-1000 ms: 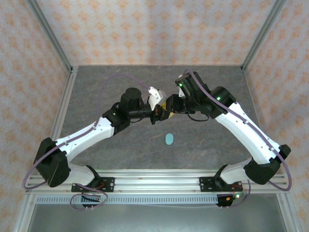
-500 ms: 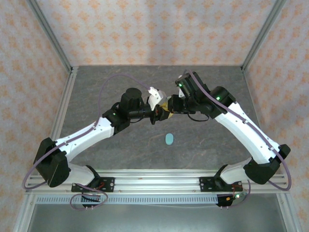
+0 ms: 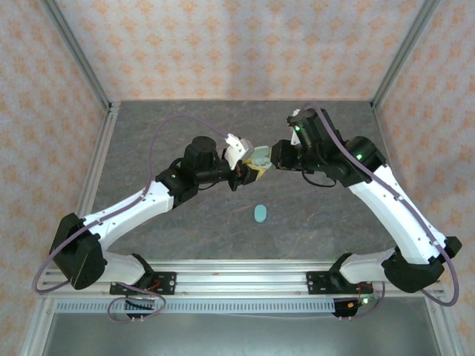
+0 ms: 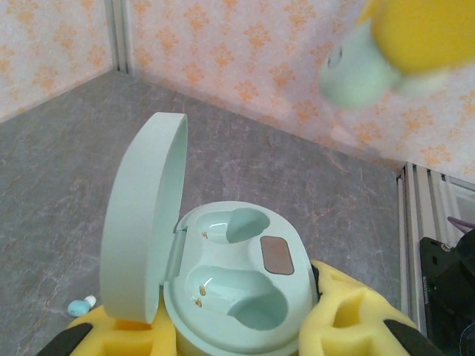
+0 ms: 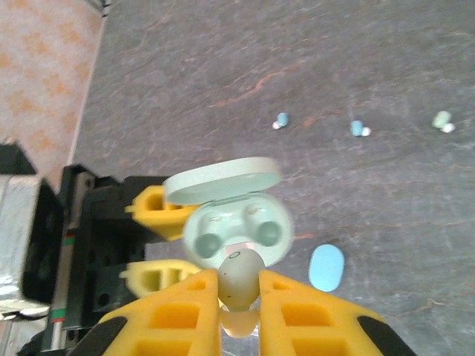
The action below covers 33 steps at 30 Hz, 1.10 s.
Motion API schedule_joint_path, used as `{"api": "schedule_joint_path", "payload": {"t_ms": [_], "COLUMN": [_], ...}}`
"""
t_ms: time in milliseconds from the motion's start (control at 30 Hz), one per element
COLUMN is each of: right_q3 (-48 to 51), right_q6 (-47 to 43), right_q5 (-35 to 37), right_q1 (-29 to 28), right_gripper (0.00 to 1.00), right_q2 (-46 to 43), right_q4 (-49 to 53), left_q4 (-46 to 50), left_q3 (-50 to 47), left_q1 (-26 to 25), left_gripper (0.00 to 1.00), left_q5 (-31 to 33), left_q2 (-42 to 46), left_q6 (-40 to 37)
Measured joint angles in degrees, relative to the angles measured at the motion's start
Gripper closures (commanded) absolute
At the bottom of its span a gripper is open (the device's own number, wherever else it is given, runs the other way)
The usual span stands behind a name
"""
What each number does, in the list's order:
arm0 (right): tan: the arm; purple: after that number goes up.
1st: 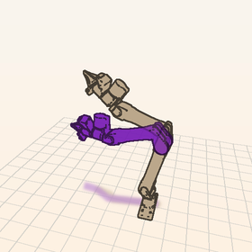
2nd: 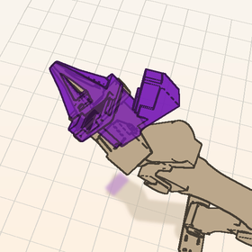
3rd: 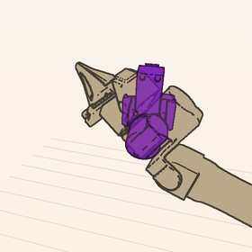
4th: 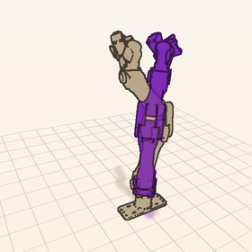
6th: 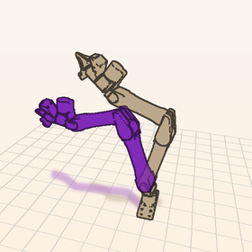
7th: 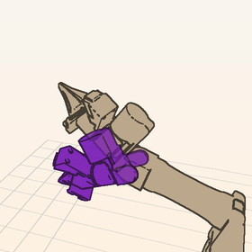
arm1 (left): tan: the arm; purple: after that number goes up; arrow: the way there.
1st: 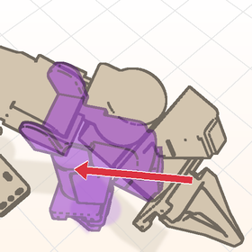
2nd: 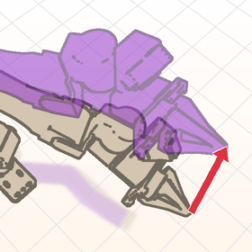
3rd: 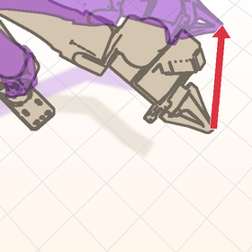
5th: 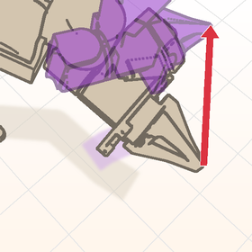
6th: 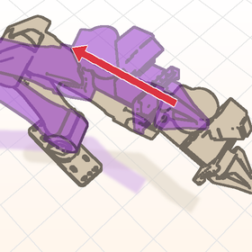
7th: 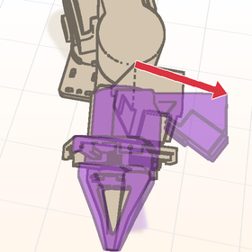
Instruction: Insert the wireless bluetooth earbuds into the charging case
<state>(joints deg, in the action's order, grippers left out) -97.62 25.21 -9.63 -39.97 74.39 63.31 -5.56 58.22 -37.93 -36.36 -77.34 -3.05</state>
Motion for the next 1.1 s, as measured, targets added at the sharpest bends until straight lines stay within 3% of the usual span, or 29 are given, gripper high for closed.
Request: {"api": "schedule_joint_path", "payload": {"t_ms": [200, 367, 500, 900, 1100], "right_q3": [3.32, 17.84, 26.01, 25.92, 25.73], "right_q6": [-2.82, -5.09, -7.02, -12.0, -12.0], "right_q5": [4.61, 5.64, 6.32, 17.49, 17.55], "right_q1": [5.77, 10.23, 12.2, 12.28, 12.28], "right_gripper": [0.84, 0.85, 0.88, 0.9, 0.89], "right_q2": [0.13, 2.08, 9.73, 32.74, 34.01], "right_q4": [3.04, -2.05, -7.34, -13.29, -14.05], "left_q4": [1.51, 2.8, 3.69, 4.28, 4.83], "left_q3": [-2.93, -5.38, -7.26, -11.45, -11.45], "left_q1": [1.4, 1.7, 1.73, 2.49, 2.67], "left_gripper": [0.95, 0.95, 0.95, 0.95, 0.94], "left_q5": [1.79, 3.04, 4.31, 6.93, 7.1], "left_q2": [2.73, 5.95, 8.74, 12.48, 12.48], "left_q6": [0.07, -0.04, -0.07, -0.04, -0.09]}}
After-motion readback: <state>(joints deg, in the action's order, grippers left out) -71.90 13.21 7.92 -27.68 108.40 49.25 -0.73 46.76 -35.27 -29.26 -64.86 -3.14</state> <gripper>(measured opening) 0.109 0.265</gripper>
